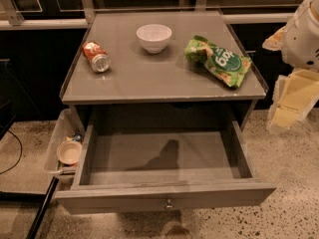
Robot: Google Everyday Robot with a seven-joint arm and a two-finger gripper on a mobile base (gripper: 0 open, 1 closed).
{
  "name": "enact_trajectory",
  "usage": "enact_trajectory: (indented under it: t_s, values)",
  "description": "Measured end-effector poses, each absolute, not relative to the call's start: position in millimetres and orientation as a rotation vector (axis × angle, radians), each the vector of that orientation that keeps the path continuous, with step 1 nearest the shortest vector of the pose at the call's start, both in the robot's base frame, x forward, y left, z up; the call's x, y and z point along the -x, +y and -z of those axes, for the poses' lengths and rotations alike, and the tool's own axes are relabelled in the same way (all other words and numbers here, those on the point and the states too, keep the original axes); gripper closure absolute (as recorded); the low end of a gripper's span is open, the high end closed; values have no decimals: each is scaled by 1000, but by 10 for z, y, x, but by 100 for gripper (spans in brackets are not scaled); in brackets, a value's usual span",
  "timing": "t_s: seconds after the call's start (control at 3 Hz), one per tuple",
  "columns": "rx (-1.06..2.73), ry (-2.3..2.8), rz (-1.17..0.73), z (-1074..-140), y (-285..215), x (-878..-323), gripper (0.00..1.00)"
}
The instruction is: Close top drawer
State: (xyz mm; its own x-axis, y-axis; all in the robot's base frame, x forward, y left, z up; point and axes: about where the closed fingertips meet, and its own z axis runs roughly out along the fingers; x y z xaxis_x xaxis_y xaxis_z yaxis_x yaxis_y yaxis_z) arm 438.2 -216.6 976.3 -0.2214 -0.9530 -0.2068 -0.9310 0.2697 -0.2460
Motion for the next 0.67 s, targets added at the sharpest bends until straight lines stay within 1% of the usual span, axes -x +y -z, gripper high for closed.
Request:
enact_trajectory:
  t_s: [0.67]
  values:
    - [1720,2238,93,-9714,-2141,-4320,0]
